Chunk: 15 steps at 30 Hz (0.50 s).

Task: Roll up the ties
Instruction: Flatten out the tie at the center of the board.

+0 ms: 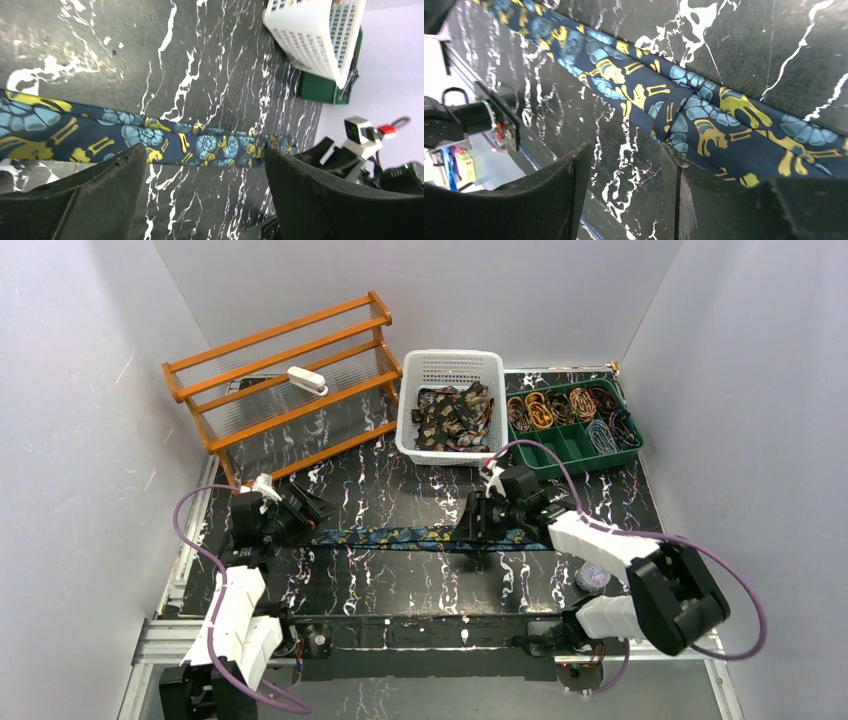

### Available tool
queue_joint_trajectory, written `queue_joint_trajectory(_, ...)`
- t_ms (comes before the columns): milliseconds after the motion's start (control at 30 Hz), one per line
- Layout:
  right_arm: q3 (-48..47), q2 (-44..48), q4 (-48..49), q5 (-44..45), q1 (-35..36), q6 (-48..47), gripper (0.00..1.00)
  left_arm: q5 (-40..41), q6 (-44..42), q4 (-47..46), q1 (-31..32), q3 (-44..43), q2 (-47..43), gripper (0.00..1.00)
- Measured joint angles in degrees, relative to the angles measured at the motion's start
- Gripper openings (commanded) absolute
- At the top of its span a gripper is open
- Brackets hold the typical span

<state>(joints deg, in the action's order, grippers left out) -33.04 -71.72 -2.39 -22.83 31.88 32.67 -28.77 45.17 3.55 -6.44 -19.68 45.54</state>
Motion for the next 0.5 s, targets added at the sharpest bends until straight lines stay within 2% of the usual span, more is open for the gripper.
queue_joint_trajectory(167, -0.28, -7.3, 0.59, 3.76, 2.54, 0.85, 0.58, 0.42, -0.92, 2.32, 3.43, -0.22, -1.62, 0.85)
queue_joint_trajectory(333, -2.05, -9.01, -0.96, 12.46, 2.1, 2.82, 0.59, 1.2, -1.55, 4.66, 5.33, -0.31, -3.93, 0.86)
queue_joint_trajectory(433, -1.92, -8.57, -0.92, 15.56, -1.2, 4.02, 0.59, 1.86, -1.66, 5.09, 5.44, -0.46, -4.83, 0.86)
queue_joint_trajectory(500, -1.16, -7.72, -0.76, 16.7, -6.36, 4.79, 0.59, 2.45, -1.68, 5.62, 5.73, -0.92, -4.7, 0.87)
